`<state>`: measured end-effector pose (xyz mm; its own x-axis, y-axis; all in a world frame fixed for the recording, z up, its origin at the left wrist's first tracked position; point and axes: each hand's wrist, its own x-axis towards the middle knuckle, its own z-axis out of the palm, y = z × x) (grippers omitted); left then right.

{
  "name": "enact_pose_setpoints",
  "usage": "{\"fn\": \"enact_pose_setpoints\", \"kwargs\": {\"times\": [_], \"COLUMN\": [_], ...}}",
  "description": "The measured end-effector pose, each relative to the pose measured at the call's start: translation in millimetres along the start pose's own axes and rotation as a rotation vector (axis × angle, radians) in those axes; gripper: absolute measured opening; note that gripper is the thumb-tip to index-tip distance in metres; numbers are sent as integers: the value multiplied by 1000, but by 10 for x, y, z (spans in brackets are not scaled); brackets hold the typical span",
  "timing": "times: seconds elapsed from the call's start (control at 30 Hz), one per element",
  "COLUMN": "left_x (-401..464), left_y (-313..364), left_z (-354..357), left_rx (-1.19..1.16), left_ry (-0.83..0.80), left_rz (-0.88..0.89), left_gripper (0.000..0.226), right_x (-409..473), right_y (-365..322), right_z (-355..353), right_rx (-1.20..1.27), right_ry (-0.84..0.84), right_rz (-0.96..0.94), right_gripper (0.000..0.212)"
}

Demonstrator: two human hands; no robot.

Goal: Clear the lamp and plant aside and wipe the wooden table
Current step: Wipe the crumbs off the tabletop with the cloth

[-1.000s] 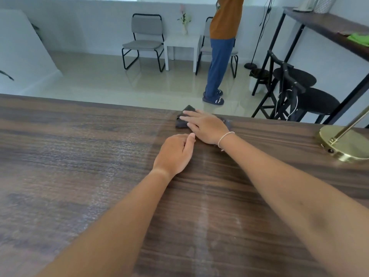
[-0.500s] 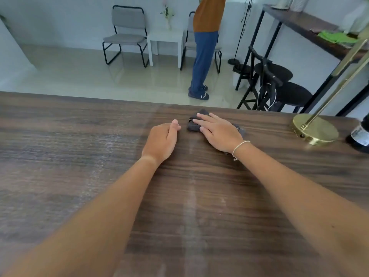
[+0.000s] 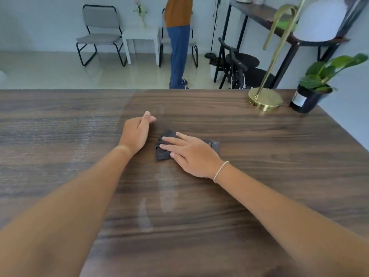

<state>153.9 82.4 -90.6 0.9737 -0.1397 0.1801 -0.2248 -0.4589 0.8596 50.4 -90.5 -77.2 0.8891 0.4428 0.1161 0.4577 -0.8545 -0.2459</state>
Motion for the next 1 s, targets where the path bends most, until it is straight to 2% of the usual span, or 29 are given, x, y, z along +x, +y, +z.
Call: {"fn": "enact_pose_setpoints", "kwargs": {"times": [0.43, 0.63, 0.73, 0.83, 0.93, 1.0], "left_x": [-1372, -1904, -2074, -2178, -2231, -2244], "left_y": [308, 359, 361, 345, 326, 307], "left_z": [-111, -142, -149, -171, -214, -245], "left_rx": [117, 121, 128, 115, 96, 81], "left_ry": [30, 18, 1, -26, -70, -89], "left_rz": [27, 27, 56, 78, 103, 111], "left_gripper": [46, 44, 41, 41, 40, 40], "right_x": [-1578, -2239, -2523, -2551, -2338, -2175], "right_y": [-953, -1122, -908, -706, -902, -1237], "right_z": [84, 65, -18, -114, -65, 66], "right_rx": [96, 88, 46, -7, -94, -98], "right_ry": [37, 53, 30, 68, 140, 150], "right_rz": [-117, -159, -50, 209, 393, 379], "right_gripper": [36, 35, 37, 39, 42, 42]}}
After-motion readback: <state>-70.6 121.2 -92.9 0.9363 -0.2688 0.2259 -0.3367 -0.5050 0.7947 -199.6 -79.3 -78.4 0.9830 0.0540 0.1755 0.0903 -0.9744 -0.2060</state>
